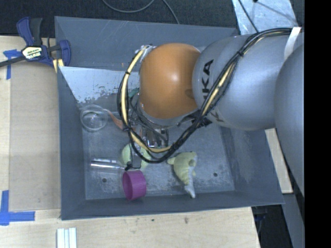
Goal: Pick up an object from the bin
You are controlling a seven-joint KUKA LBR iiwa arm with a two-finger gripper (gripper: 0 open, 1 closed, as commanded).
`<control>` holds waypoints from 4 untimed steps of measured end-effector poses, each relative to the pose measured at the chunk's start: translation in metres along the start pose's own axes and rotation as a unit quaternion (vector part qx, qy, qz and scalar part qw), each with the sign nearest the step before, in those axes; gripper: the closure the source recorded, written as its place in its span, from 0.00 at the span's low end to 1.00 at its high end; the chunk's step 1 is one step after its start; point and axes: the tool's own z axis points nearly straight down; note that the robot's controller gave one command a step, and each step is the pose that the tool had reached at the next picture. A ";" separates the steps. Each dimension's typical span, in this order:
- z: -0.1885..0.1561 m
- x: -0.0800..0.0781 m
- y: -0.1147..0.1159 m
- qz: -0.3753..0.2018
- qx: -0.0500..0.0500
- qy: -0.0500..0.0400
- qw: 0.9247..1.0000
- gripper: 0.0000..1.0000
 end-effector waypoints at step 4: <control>0.084 0.002 0.033 0.146 -0.002 -0.005 0.989 0.00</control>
Offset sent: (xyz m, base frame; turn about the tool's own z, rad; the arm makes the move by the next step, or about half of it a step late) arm -0.0011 0.0313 -0.1144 0.1457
